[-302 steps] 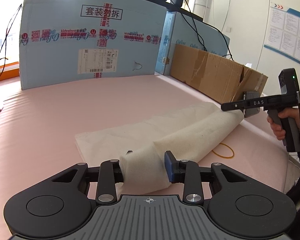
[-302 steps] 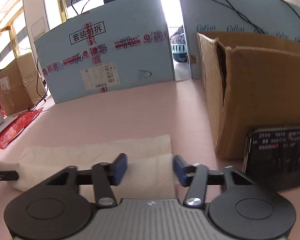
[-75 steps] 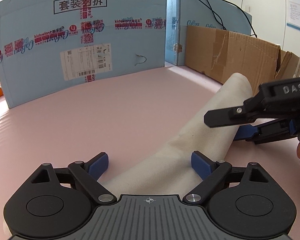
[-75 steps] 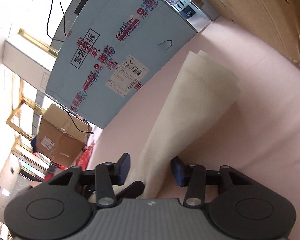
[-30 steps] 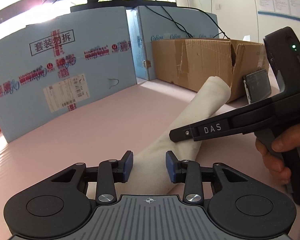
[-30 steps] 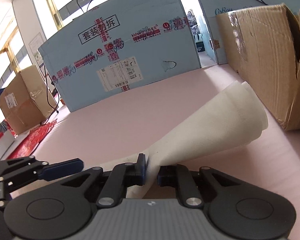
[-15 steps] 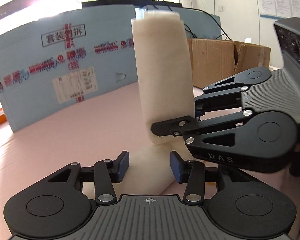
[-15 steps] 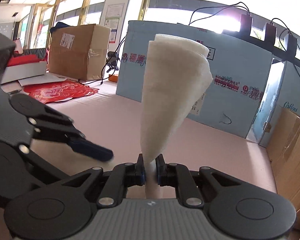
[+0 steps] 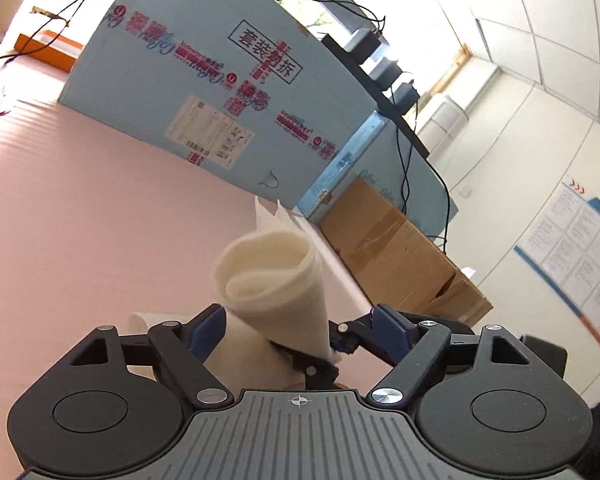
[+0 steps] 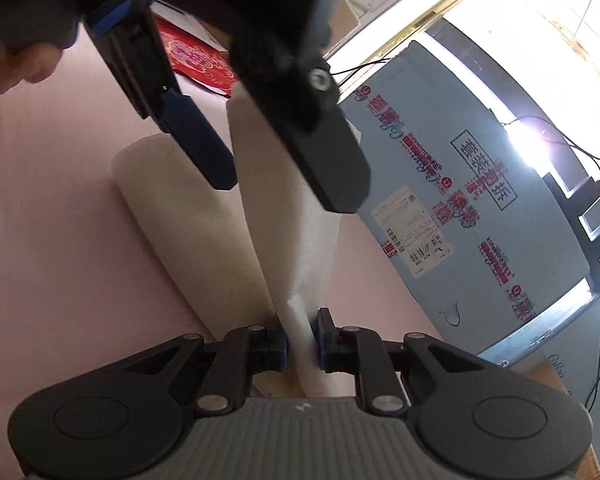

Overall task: Organize soft objects
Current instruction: 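Fold the lifted strip end over with the right gripper while the left gripper holds the bag, then lay the folded white bag bundle down and open both grippers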

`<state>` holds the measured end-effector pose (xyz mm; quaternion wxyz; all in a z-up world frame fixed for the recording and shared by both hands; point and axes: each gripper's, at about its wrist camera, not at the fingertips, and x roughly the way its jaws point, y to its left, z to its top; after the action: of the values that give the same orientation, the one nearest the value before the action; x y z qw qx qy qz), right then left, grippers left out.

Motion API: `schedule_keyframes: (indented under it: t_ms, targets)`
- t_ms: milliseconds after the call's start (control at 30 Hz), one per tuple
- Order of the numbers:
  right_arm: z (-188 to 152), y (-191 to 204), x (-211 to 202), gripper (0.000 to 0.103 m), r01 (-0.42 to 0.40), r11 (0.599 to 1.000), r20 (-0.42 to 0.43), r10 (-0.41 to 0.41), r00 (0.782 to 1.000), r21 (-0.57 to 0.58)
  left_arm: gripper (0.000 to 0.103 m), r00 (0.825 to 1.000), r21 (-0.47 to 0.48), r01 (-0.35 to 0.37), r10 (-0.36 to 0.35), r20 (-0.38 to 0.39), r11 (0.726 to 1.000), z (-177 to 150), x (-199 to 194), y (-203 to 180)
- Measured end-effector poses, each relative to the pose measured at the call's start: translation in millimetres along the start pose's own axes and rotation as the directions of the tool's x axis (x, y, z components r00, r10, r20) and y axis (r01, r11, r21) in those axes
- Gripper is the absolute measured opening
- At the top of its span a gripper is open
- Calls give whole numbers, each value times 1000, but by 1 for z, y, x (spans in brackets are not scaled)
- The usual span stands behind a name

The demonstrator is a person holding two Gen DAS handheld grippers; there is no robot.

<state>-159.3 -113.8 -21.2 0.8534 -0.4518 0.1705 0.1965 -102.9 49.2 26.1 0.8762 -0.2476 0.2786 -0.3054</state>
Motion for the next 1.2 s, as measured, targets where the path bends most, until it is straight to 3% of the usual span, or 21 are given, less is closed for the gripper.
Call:
schedule_keyframes:
  t_ms: [33,67,167,200,300,433,500,567,600,633,667,700,800,833,900,1000,1100,1200]
  targets:
    - [0,0,-2,19,-5,1000,4,5,1000,4,76,999,4,-39,39,-9,999,-2,3,1]
    - [0,-3,-3,21,-19,1000,8,19,1000,23,64,996,19,-82,82,-29,996,-4,8,1]
    - [-1,-25,-10,30,-140,977,35,136,990,162,56,988,89,-141,146,-49,986,-8,9,4]
    - [-3,-34,-12,33,-186,961,47,180,982,203,56,986,122,-155,162,-50,980,-10,9,2]
    - [-14,-67,-18,42,-353,863,104,338,935,362,56,978,204,-187,202,-52,961,-15,7,-3]
    - [-36,-105,-7,43,-497,620,214,475,854,607,56,975,229,-200,215,-45,953,-16,6,-3]
    - [-42,-112,1,43,-520,537,253,493,832,664,56,972,256,-214,232,-45,943,-16,5,-5]
    - [-52,-121,6,43,-567,428,322,519,792,704,57,964,292,-231,258,-57,928,-17,7,-6]
    - [-58,-127,8,43,-599,359,373,529,762,716,57,964,298,-231,260,-60,926,-17,7,-7]
    - [-66,-136,10,45,-640,261,443,535,719,723,57,963,304,-231,262,-62,924,-17,7,-7]
    - [-71,-144,13,45,-656,198,483,530,697,729,57,962,311,-232,264,-66,922,-17,7,-8]
    - [-73,-150,18,45,-641,190,480,515,710,744,57,961,318,-233,267,-68,919,-17,8,-8]
    - [-63,-141,27,28,-536,343,328,508,797,772,59,956,349,-243,283,-70,905,-16,9,-10]
    - [-60,-136,30,17,-505,393,281,502,818,768,60,953,364,-252,295,-66,897,-16,7,-10]
    - [-56,-125,30,12,-479,469,240,482,843,742,69,946,390,-273,320,-59,879,-16,5,-10]
    - [-54,-118,25,11,-468,514,224,466,856,719,76,926,416,-316,373,-59,852,-18,1,-7]
    - [-55,-109,18,11,-465,559,220,450,866,687,77,918,405,-339,393,-54,849,-18,-8,-3]
    - [-55,-105,15,11,-463,575,220,442,869,674,77,902,417,-386,431,-17,823,-16,-21,-10]
